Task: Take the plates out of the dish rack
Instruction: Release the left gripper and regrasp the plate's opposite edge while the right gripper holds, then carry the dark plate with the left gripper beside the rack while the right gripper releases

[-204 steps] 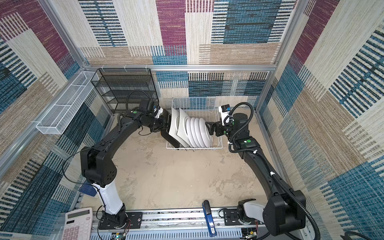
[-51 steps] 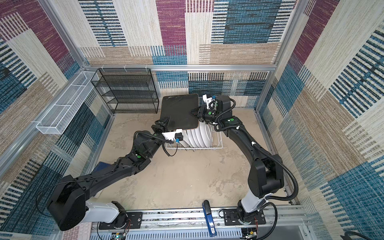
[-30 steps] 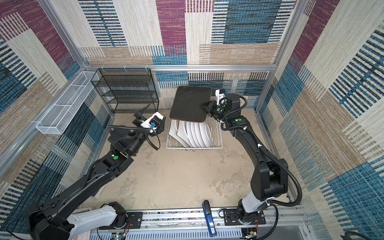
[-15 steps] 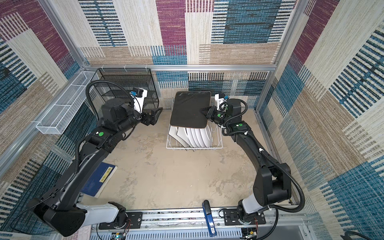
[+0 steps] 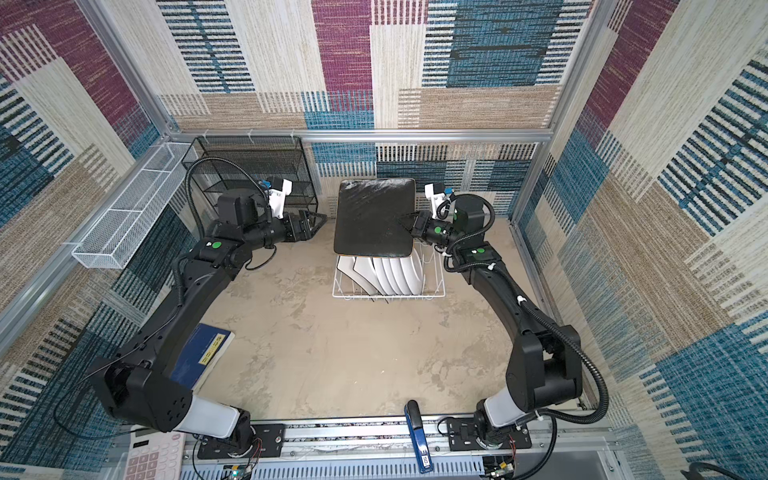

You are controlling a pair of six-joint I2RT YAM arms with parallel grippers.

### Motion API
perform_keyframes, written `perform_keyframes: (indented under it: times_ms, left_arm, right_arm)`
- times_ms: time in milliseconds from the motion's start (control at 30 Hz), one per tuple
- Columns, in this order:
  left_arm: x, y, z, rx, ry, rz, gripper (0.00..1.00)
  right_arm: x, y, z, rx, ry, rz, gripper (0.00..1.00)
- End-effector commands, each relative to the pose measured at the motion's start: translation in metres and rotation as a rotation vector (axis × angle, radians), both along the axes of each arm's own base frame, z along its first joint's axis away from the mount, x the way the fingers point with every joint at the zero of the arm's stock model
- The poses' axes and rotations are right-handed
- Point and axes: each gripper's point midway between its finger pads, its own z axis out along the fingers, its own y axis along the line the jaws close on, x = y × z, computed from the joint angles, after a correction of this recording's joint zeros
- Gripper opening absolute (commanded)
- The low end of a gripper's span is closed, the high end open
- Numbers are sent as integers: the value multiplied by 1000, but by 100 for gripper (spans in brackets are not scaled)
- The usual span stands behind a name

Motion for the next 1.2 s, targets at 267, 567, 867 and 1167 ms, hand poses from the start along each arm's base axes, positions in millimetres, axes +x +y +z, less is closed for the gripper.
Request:
perform_keyframes:
  times_ms: [267,567,867,1167]
  left_arm:
    - [6,-50,0,-264,115,-271,84]
    - [-1,-61,-5,-316,153,-382,66]
    - [-10,-65,-8,-338,151,-436,45]
    - [-12,-64,-11,-334,155,-435,15]
  right_arm:
    - [-9,11,30,66,-138,113,0]
    - [-6,22,23,82,-116,158,0]
    - [0,38,16,84,-101,203,0]
    - [1,45,13,85,-99,208,0]
